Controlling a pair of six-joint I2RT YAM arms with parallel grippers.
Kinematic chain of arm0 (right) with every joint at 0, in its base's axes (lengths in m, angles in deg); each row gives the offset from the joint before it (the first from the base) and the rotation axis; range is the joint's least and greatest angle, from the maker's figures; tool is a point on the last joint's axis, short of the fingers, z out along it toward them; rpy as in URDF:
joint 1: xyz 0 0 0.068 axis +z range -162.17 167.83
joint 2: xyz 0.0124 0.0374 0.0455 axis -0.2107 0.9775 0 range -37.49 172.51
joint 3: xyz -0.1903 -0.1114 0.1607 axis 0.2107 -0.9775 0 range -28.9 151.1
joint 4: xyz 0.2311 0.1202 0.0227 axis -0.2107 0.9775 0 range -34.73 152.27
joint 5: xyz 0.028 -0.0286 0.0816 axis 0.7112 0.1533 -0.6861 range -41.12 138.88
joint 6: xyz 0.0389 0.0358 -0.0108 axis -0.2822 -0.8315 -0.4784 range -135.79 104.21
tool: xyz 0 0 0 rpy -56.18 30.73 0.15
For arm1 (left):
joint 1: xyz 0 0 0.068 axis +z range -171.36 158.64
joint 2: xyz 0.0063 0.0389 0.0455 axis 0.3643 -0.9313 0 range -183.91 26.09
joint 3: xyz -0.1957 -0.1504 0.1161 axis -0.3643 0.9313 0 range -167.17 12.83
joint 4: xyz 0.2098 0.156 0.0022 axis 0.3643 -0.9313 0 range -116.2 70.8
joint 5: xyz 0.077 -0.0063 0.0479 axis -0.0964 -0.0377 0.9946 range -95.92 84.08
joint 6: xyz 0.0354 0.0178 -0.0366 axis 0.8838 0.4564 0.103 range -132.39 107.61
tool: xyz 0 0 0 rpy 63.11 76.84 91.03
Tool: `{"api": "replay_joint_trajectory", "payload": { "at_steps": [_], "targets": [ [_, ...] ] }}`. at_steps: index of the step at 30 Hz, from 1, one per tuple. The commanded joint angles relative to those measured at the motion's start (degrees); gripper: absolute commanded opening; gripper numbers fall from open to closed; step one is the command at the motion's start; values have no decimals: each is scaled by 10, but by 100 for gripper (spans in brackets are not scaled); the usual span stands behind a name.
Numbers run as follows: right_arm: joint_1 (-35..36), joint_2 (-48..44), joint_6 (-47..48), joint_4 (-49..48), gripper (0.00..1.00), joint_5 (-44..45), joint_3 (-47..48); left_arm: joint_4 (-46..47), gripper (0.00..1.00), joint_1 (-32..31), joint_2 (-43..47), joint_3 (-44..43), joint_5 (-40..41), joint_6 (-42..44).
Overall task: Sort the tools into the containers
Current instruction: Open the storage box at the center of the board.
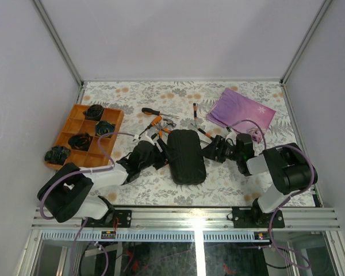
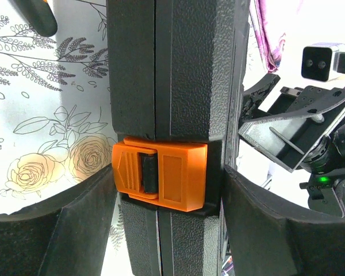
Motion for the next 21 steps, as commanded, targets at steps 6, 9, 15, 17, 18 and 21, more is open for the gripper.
{"api": "replay_joint_trajectory", "payload": {
  "at_steps": [6,9,15,17,18,21],
  "targets": [
    [27,53,-40,-114,82,-58,-10,-77,56,-1,-36,29,41,43],
    [37,77,-67,-163,82,-61,-8,-72,56,-1,-39,31,38,42],
    [42,100,-76,-166,67,-41,-6,-71,56,-1,-42,29,36,42],
    [42,96,-64,-140,59,-25,-7,-75,56,-1,-41,28,37,43],
    [41,93,-56,-125,56,-16,-8,-78,56,-1,-42,27,39,44],
    [41,82,-33,-69,49,10,-7,-102,56,-1,-42,18,50,51]
  ]
}}
